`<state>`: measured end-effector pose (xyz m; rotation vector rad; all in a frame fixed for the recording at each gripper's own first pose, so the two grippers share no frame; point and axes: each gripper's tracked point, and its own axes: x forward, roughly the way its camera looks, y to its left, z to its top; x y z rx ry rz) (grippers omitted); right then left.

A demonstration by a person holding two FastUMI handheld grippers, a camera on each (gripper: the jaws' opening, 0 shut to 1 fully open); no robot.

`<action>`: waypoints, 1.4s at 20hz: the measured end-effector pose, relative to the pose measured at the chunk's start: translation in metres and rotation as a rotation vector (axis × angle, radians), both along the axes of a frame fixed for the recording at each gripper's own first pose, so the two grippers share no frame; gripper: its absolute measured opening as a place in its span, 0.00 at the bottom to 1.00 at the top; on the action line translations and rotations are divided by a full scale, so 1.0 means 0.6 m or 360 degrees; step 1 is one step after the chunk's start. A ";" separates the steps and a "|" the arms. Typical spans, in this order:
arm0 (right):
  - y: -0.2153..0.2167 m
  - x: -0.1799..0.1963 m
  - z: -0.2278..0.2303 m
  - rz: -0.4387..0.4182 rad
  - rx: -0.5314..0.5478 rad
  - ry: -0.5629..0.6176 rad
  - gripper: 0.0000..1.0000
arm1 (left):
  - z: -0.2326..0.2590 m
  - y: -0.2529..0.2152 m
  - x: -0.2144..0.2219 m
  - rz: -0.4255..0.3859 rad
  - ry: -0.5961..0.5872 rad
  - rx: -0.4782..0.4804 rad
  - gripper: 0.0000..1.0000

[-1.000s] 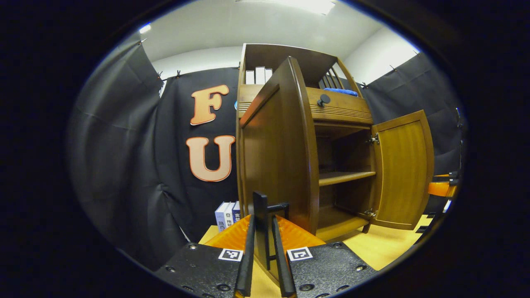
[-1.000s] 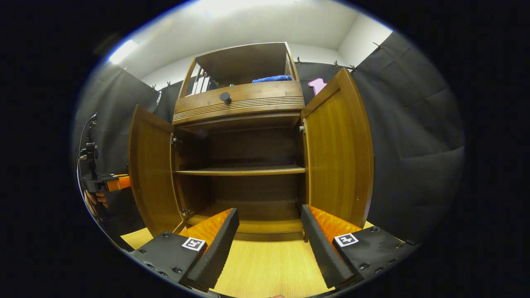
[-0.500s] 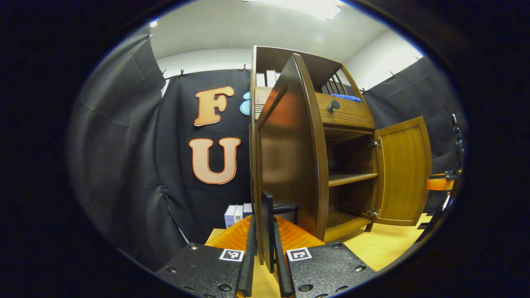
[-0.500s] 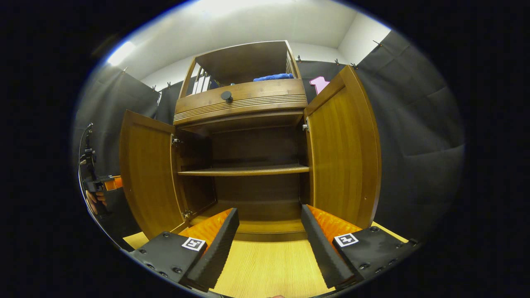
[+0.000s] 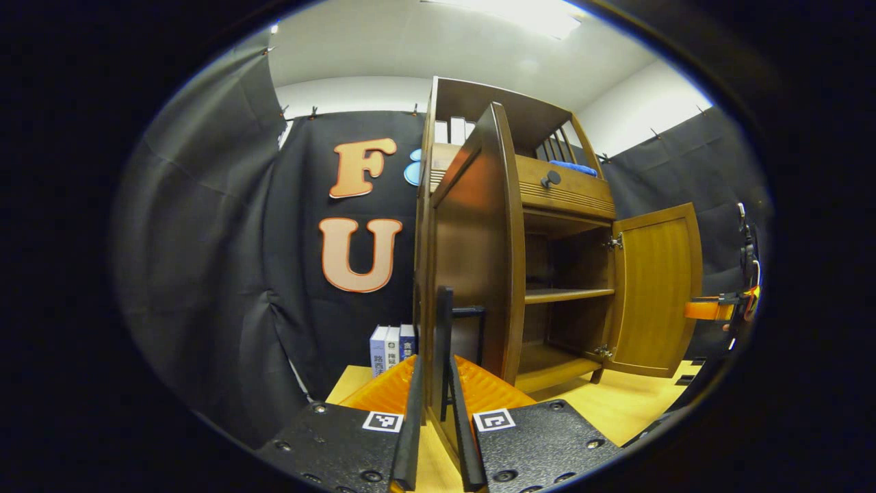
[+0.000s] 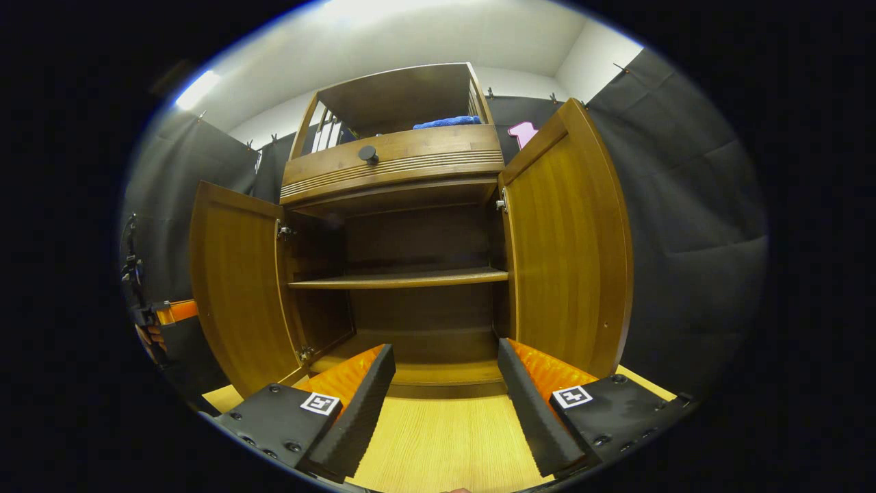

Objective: Open the right door of the double-door shoe cabinet with the right hand, and open the left door with the left hand.

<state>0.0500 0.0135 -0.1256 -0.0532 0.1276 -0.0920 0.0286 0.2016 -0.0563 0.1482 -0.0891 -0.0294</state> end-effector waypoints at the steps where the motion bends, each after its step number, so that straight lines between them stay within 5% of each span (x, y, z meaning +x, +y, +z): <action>1: 0.000 0.002 0.001 0.0005 0.0001 -0.0004 0.98 | 0.014 0.005 -0.014 0.0032 -0.0037 0.0014 0.24; 5: 0.009 0.006 -0.003 0.0027 0.0004 -0.0005 0.97 | 0.042 -0.011 -0.059 0.0116 -0.0108 0.0016 0.24; 9: 0.017 0.008 -0.003 0.0056 0.0015 -0.0014 1.00 | 0.051 -0.127 -0.061 -0.0089 -0.0074 -0.0083 0.24; 10: 0.019 0.007 -0.001 0.0068 0.0025 -0.0017 0.89 | 0.051 -0.153 -0.055 -0.0137 -0.0061 -0.0108 0.23; 11: 0.021 0.007 0.003 0.0070 0.0027 -0.0026 1.00 | 0.051 -0.178 -0.046 -0.0172 -0.0049 -0.0140 0.24; 14: 0.012 0.008 0.022 0.0042 -0.0037 -0.0075 0.89 | 0.049 -0.233 -0.008 -0.0239 -0.0021 -0.0227 0.24; 16: 0.014 0.010 0.032 0.0050 -0.0045 -0.0094 0.98 | 0.045 -0.271 0.015 -0.0295 0.0006 -0.0251 0.27; 17: 0.016 0.008 0.035 0.0060 -0.0041 -0.0099 0.89 | 0.042 -0.282 0.025 -0.0304 0.0016 -0.0246 0.28; 19: 0.021 0.006 0.039 0.0088 -0.0029 -0.0102 0.89 | 0.035 -0.300 0.041 -0.0317 0.0015 -0.0236 0.33; 24: 0.023 0.002 0.064 0.0110 -0.0048 -0.0152 0.89 | 0.031 -0.331 0.050 -0.0361 -0.0005 -0.0252 0.82; 28: 0.030 0.002 0.071 0.0131 -0.0040 -0.0171 0.89 | 0.043 -0.331 0.049 -0.0332 -0.0050 -0.0189 0.92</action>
